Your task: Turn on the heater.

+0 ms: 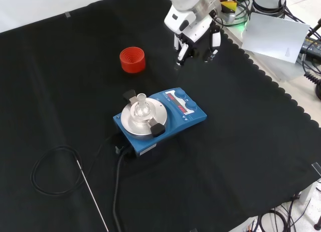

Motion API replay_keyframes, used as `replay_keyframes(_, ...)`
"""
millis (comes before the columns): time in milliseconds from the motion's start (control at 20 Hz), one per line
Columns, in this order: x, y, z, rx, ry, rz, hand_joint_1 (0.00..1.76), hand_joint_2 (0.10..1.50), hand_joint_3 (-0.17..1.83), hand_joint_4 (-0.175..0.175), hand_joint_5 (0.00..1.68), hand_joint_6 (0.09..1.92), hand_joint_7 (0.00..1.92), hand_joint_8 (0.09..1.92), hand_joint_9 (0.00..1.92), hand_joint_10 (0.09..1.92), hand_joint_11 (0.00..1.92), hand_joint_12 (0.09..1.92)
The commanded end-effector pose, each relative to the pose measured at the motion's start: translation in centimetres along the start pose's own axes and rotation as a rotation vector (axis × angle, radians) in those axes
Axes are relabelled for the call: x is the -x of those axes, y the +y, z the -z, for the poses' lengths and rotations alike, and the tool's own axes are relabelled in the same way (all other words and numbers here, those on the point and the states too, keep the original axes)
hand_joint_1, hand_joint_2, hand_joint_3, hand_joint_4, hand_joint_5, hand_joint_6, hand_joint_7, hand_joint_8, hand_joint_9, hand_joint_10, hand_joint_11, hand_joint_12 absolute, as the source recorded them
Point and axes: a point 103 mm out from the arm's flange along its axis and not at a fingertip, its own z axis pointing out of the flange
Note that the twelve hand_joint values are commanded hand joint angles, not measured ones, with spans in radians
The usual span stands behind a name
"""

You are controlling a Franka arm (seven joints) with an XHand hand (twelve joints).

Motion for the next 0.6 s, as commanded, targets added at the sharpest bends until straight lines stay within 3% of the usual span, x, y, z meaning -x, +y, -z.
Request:
replay_keyframes(50, -1.5, 0.8, -1.9, -0.083, -0.006, 0.018, 1.12, 0.7, 0.68, -0.066, 0.46, 0.17, 1.32, 1.06, 1.44, 0.86, 1.31, 0.87)
replay_keyframes(200, -2.1, 1.2, -3.1, -0.121, -0.012, 0.027, 1.15, 0.73, 0.68, -0.064, 0.44, 0.19, 1.37, 1.22, 1.47, 1.06, 1.43, 0.89)
replay_keyframes(600, -3.4, 1.9, -4.3, -0.193, -0.044, 0.045, 1.35, 0.74, 0.86, -0.039, 0.33, 0.23, 1.38, 1.41, 1.41, 1.3, 1.14, 1.2)
